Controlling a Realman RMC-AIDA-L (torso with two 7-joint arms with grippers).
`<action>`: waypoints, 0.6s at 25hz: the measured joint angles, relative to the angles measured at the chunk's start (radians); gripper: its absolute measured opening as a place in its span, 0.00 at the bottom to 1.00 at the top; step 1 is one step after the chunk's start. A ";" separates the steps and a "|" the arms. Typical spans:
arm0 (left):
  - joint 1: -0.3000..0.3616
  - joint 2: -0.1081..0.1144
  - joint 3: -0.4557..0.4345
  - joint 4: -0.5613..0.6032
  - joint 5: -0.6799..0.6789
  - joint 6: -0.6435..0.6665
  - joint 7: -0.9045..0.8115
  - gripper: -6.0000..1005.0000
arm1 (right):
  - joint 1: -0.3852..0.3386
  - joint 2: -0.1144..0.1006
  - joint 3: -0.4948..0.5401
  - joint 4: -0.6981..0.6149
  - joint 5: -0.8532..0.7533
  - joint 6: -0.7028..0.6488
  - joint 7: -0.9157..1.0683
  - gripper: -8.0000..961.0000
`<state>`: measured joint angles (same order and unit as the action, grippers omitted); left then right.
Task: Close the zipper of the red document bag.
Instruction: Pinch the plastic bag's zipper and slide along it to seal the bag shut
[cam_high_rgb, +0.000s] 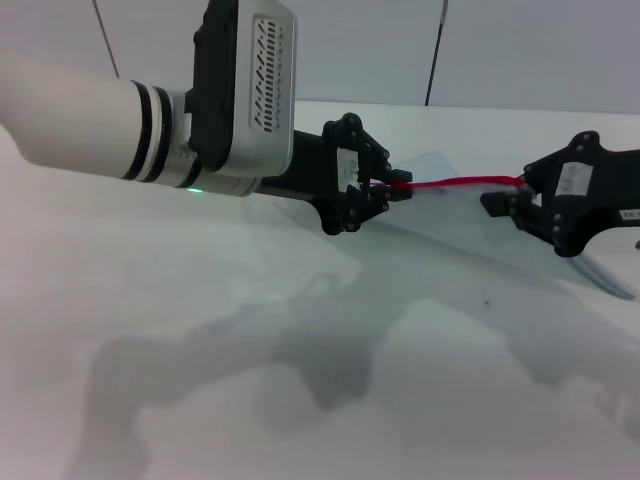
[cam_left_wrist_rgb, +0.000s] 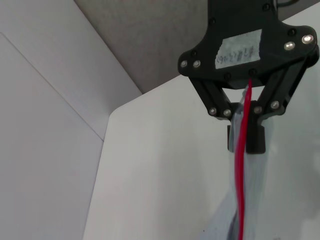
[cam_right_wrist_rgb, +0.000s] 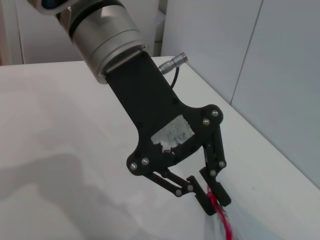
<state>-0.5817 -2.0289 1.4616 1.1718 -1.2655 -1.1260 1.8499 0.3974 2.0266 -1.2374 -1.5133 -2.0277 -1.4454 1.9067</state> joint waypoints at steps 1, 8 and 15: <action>0.001 0.000 0.000 0.001 0.000 0.000 0.000 0.12 | 0.000 0.000 0.001 0.000 0.000 0.000 0.000 0.06; 0.005 -0.001 0.001 0.001 0.000 0.000 0.002 0.09 | -0.001 0.000 0.008 0.002 0.000 0.005 0.000 0.06; 0.025 -0.001 -0.004 -0.003 0.000 0.028 -0.001 0.09 | -0.005 0.000 0.027 0.012 -0.003 0.005 0.000 0.06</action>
<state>-0.5571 -2.0295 1.4577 1.1688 -1.2658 -1.0983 1.8484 0.3922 2.0263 -1.2108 -1.5009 -2.0303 -1.4401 1.9066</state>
